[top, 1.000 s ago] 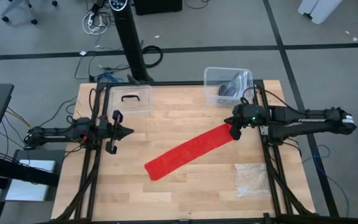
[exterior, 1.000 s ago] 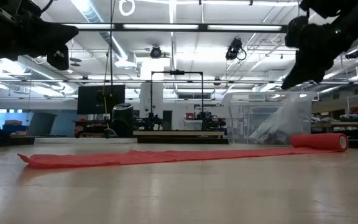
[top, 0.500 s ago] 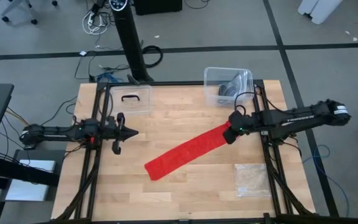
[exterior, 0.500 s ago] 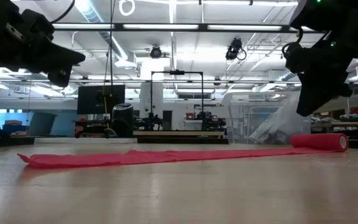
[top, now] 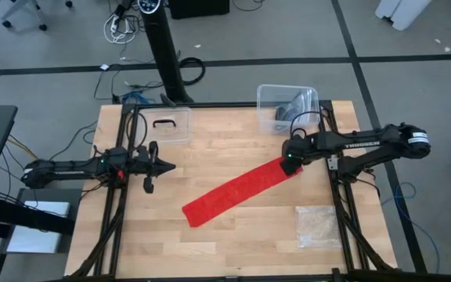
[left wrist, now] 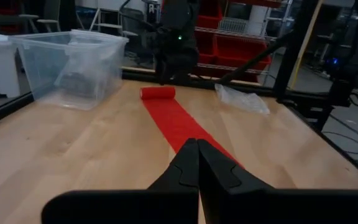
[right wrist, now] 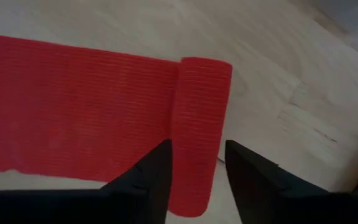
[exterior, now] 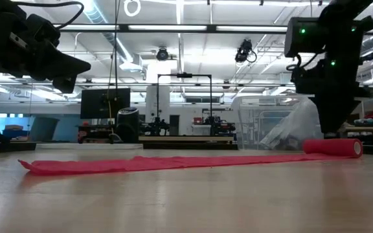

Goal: Roll bandage
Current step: Roll the red bandage

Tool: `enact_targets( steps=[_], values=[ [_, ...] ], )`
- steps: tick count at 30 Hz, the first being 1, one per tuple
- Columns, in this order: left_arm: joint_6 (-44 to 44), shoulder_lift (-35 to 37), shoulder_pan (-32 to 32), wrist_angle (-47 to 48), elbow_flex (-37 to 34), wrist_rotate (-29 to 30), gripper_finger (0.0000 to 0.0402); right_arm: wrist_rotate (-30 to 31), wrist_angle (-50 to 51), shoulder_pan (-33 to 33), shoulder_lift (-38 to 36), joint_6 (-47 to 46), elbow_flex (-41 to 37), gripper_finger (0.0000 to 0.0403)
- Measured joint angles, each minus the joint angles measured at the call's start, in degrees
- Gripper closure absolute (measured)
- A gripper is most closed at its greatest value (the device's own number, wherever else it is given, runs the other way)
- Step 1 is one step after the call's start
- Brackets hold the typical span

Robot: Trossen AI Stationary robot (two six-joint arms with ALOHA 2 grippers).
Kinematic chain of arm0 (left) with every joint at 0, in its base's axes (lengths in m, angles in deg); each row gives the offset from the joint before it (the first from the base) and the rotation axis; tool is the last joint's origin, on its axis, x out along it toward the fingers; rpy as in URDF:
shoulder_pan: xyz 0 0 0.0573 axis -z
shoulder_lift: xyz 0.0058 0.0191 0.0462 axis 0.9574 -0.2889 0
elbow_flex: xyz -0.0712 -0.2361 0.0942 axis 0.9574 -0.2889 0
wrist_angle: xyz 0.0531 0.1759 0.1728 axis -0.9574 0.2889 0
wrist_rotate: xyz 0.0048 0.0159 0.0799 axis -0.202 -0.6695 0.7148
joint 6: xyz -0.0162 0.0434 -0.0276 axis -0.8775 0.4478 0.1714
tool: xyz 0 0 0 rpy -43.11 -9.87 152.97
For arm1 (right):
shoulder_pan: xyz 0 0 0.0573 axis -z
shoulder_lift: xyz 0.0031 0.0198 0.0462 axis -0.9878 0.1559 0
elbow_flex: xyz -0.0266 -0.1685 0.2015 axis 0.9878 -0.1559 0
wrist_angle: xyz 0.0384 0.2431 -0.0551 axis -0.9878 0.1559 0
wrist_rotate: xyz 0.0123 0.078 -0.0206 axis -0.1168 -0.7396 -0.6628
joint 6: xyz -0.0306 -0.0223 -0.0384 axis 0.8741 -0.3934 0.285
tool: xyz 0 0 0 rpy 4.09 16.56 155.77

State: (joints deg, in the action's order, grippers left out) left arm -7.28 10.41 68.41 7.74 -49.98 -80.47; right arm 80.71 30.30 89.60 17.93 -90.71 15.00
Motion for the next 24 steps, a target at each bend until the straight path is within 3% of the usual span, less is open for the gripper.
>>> enact_targets(
  steps=[11,17,24],
  values=[
    [1.4,0.0,-3.6,2.6,0.0,-0.1,0.0400,-1.9,-0.4,4.7,0.7,1.9,0.0,0.0141],
    [2.2,0.0,-5.2,2.4,0.0,-0.1,0.0400,-4.5,-3.0,5.4,0.7,6.0,-0.1,0.0134],
    [2.2,0.0,-6.5,2.7,0.0,-1.1,0.0400,-6.4,-3.4,5.5,0.7,6.1,-1.5,0.0155]
  ],
)
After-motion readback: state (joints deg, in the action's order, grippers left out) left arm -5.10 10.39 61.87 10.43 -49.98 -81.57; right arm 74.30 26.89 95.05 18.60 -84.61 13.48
